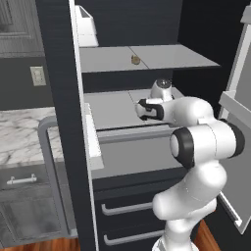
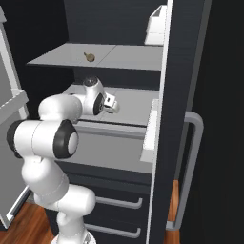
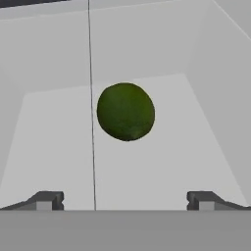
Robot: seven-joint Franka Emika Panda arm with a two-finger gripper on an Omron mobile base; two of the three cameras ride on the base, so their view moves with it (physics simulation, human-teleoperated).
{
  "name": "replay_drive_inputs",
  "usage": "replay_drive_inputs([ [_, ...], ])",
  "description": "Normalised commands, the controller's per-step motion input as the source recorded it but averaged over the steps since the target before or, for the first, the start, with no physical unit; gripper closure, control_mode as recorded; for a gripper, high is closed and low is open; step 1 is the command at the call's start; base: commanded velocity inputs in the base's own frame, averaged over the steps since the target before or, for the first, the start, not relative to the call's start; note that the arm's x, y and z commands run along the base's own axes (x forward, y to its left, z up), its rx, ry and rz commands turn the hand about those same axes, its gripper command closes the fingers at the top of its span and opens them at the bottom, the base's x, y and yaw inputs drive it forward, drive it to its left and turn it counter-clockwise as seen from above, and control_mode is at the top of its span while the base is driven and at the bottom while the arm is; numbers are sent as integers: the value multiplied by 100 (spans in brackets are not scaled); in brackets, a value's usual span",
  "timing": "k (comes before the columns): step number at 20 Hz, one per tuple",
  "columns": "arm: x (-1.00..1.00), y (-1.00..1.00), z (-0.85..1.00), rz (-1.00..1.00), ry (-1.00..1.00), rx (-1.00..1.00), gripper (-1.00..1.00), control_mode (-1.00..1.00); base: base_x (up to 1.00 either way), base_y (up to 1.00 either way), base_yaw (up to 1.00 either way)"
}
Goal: Grab the lime and garlic from the fridge, place them in the blender, close the lid, and turn on the blender to create a marinade.
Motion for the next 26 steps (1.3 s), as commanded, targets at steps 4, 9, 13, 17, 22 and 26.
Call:
replay_drive_inputs([
  [4,31,-3,-11,0,0,3,-100,-100,0,0,0],
  [9,33,-4,-8,-1,0,2,-100,-100,0,0,0],
  [13,29,-4,-14,-1,0,2,-100,-100,0,0,0],
  [17,31,-3,-21,-1,0,0,-100,-100,0,0,0],
  [22,32,-2,-19,-2,0,0,-100,-100,0,0,0],
  [26,16,0,-12,-1,0,1,-100,-100,0,0,0],
])
